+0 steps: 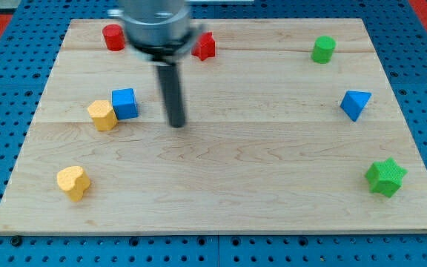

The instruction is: Slightly push the red star towards the down side

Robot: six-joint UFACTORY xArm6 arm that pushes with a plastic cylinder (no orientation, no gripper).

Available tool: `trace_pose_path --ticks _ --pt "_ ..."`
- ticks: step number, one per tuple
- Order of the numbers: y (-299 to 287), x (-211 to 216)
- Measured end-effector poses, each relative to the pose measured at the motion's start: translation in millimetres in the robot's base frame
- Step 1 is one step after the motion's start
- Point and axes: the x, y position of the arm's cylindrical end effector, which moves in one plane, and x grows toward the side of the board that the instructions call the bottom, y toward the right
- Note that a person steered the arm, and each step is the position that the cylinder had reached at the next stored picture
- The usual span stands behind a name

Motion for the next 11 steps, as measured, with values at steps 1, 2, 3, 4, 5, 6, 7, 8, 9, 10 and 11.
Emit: trace_pose_path --ticks 1,2,3,4,5,6,7,8,9,10,11 --pt "69.7 -33.1" --pt "59.2 -131.6" --pt "49.2 -161.3" --pt "21.9 -198.7" --pt "-3.1 -199.9" --pt "-35.3 -197.8" --pt "-62.8 -178.1" --pt "-86.3 -155.6" --pt "-104.9 -131.2" --pt "-117.7 -99.3" --pt "-118.6 -77.6"
